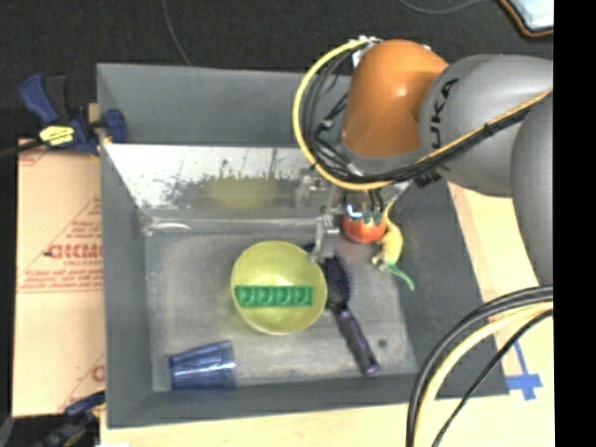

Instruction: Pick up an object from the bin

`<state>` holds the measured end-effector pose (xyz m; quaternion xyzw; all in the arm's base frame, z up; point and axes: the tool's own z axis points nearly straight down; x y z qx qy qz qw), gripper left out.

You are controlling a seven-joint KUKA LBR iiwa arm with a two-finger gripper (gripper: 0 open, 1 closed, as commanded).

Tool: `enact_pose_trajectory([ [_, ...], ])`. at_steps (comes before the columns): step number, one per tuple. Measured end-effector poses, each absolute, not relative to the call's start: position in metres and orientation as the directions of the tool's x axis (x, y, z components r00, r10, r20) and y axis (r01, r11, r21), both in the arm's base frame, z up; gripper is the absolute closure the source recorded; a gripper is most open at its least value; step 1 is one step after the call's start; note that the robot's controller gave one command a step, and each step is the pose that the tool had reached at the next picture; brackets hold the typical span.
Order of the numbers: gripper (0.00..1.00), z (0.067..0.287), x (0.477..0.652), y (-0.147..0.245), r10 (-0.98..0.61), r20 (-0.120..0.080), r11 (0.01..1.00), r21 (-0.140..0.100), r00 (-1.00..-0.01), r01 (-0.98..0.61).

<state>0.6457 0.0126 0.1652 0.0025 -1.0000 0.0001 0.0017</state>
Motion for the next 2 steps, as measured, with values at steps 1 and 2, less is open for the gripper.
enact_pose_trajectory([
  [1,0.00,0.171,0.647,0.013,-0.005,-0.005,1.000,0.000,-1.000,-0.005],
  [2,0.00,0.070,0.597,0.085,-0.077,-0.004,0.997,0.002,-0.997,-0.077],
])
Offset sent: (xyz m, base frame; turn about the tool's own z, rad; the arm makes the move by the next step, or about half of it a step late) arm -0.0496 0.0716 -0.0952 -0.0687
